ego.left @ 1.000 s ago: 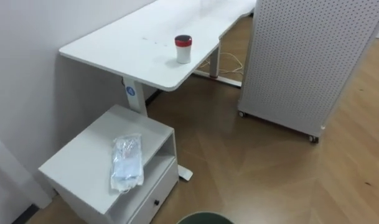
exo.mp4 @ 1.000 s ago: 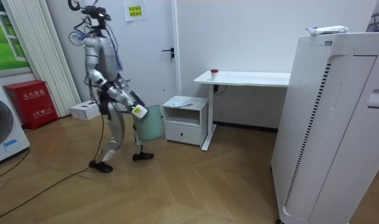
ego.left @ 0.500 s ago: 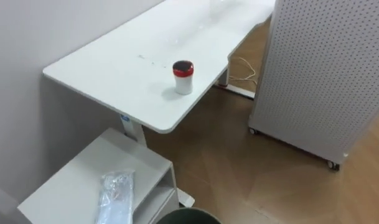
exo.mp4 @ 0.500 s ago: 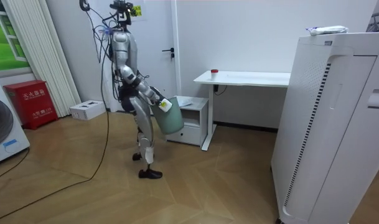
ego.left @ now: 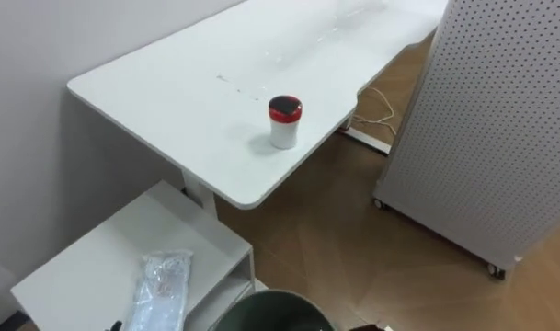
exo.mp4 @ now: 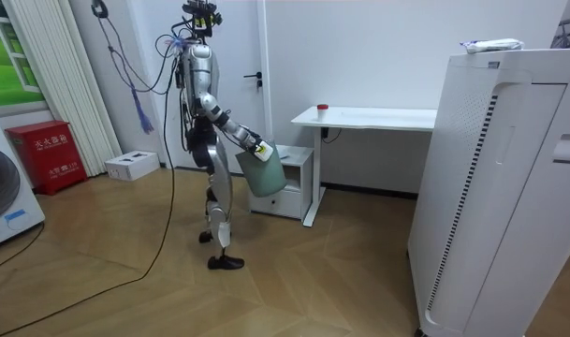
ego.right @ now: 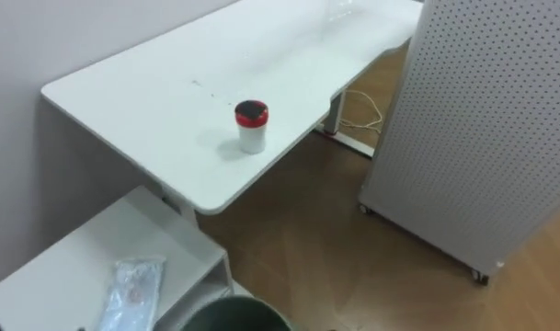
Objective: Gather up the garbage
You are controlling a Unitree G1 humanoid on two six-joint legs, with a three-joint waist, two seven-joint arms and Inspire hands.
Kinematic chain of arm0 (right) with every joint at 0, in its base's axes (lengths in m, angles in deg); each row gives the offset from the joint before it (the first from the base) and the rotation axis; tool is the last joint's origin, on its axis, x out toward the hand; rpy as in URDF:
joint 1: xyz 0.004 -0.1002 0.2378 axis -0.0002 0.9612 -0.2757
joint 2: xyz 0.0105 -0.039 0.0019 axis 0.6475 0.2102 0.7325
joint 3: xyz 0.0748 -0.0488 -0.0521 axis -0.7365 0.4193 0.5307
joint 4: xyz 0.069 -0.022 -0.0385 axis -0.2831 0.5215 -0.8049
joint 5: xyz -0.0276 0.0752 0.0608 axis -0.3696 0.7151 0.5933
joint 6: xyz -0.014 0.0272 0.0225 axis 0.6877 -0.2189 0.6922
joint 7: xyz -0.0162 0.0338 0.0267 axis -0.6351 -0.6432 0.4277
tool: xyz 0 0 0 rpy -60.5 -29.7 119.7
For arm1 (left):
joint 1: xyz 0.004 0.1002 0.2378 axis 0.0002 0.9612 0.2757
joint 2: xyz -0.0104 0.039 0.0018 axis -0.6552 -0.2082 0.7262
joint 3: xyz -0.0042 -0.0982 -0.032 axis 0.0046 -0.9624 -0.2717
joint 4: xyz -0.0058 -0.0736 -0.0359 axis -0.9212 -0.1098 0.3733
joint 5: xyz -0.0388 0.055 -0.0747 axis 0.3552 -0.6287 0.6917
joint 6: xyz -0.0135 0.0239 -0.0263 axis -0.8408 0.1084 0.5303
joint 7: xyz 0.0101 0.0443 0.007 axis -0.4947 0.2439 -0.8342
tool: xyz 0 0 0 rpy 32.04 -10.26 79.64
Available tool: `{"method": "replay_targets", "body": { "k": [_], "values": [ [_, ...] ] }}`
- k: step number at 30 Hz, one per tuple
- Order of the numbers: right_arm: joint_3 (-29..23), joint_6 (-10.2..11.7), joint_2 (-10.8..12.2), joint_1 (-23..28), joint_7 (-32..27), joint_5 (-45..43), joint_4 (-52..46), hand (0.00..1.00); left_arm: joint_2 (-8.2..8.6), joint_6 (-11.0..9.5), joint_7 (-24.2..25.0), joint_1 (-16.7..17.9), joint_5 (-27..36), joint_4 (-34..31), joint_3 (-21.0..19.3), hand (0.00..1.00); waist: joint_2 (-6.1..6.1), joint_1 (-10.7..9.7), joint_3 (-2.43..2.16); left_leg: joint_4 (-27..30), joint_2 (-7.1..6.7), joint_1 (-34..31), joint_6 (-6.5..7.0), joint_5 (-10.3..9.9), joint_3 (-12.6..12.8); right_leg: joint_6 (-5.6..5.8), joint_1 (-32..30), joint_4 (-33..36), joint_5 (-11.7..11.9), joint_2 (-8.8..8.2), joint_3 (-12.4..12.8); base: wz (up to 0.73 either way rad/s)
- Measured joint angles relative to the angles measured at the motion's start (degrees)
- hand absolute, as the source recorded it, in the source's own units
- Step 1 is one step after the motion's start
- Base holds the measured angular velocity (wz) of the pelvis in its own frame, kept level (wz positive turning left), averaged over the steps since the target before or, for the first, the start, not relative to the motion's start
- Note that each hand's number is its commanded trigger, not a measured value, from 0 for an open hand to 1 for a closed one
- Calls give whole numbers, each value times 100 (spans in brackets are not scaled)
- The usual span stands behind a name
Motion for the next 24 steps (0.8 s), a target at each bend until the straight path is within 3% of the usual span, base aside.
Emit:
{"method": "replay_targets", "body": {
  "k": [6, 9, 13, 16, 24],
  "values": [
    [154, 3, -18, -64, 153, 112, 4, 100, -12, -102, -508, -128, -14, 14, 200, 0, 86, -14, 51, 162, -11, -246, 7, 3, -78, -2, -227, 173, 0, -44, -90, 7],
    [308, 4, -37, -264, 146, 123, 69, 100, 39, -165, -734, -544, 36, 385, 290, 0, 132, -29, 91, 389, -19, -642, 8, 3, -90, -27, -586, 336, 14, -76, -97, 0],
    [423, 19, 3, -415, 107, 132, 251, 100, 56, -240, -867, -876, 148, 676, 354, 0, 132, -75, 108, 554, -30, -900, 7, 3, -82, -54, -863, 526, 21, -110, -88, 0],
    [544, 19, -18, -580, 81, 267, 265, 100, 54, -287, -1025, -1224, 356, 933, 416, 0, 107, -148, 195, 676, -83, -1172, 13, 6, -82, -87, -1148, 720, 2, -191, -91, 0],
    [823, 29, 18, -707, 80, 394, 478, 100, 45, -347, -1355, -1697, 495, 1077, 444, 0, 50, -353, 219, 1029, -88, -1954, 22, 12, -117, -149, -1842, 921, 53, -238, -152, 2]
  ]
}}
